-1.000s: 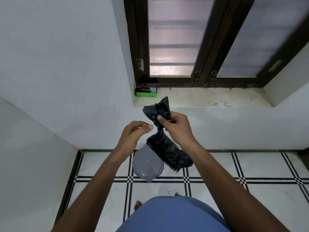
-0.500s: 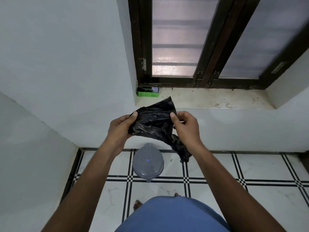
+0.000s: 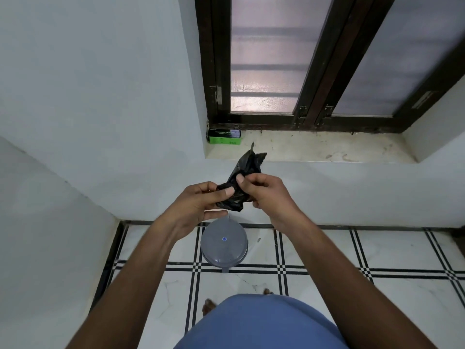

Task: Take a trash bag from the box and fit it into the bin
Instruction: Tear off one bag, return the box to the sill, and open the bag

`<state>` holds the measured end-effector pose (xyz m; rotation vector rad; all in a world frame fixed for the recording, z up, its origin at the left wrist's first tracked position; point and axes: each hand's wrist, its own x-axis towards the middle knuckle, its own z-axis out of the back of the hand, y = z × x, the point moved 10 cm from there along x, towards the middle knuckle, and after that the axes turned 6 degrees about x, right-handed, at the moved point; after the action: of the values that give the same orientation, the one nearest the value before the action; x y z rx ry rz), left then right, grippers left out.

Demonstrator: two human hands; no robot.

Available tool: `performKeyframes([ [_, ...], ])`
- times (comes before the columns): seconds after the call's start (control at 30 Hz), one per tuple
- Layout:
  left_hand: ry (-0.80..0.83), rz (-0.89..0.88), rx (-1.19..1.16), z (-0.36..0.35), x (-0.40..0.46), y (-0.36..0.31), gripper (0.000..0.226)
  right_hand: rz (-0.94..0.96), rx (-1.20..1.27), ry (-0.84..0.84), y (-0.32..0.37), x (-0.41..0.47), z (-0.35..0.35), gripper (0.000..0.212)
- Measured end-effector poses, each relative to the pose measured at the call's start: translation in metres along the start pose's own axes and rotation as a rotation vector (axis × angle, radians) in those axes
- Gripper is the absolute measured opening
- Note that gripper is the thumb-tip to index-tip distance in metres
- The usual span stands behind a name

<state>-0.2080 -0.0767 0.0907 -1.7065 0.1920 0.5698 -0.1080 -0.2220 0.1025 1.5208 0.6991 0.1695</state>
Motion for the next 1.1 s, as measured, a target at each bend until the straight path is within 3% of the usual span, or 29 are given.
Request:
performKeyframes([
  [0.1,0.016,-0.017,-0.254,0.003,0.002,0.0,0.033,-0.021,-0.003,-0.053,-0.005,0.003,0.011,0.021],
  [0.17,-0.08,-0.035,-0.47,0.019,0.004,-0.002,0.013,-0.024,-0.058,-0.147,-0.007,0.007,0.028,0.021],
  [0.23,-0.178,-0.053,-0.604,0.038,0.006,0.001,0.016,-0.035,-0.07,-0.251,-0.011,0.011,0.048,0.019],
  [0.37,-0.308,-0.099,-0.569,0.06,0.011,0.008,0.027,-0.075,-0.149,-0.373,-0.022,0.011,0.072,0.017],
  [0.43,-0.357,-0.11,-0.524,0.064,0.014,0.009,0.031,-0.102,-0.117,-0.326,-0.026,0.012,0.068,0.008],
  [0.47,-0.363,-0.117,-0.5,0.063,0.015,0.008,0.03,-0.123,-0.114,-0.292,-0.028,0.013,0.065,0.017],
  [0.6,-0.34,-0.105,-0.296,0.054,0.02,0.004,0.019,0.001,-0.456,-0.151,-0.004,0.005,0.042,0.075],
  [0.67,-0.334,-0.097,-0.227,0.046,0.022,0.001,0.014,0.058,-0.487,-0.048,0.007,0.0,0.022,0.086],
  [0.73,-0.319,-0.1,-0.179,0.039,0.024,-0.003,0.013,0.09,-0.476,0.013,0.01,-0.001,0.01,0.076],
  [0.77,-0.302,-0.11,-0.162,0.036,0.023,-0.006,0.014,0.133,-0.512,0.005,0.014,0.0,0.008,0.06],
  [0.83,-0.268,-0.123,-0.098,0.032,0.023,-0.011,0.03,0.202,-0.542,-0.05,0.017,0.006,0.013,0.024],
  [0.87,-0.259,-0.113,-0.025,0.033,0.022,-0.01,0.042,0.193,-0.491,-0.063,0.015,0.01,0.017,0.019],
  [0.97,-0.189,-0.043,0.313,0.032,0.022,-0.003,0.057,0.114,-0.312,-0.134,0.008,0.019,0.033,0.032],
  [1.1,-0.23,0.016,0.816,0.05,0.028,0.009,0.017,-0.192,0.296,-0.224,-0.008,0.021,0.047,0.044],
])
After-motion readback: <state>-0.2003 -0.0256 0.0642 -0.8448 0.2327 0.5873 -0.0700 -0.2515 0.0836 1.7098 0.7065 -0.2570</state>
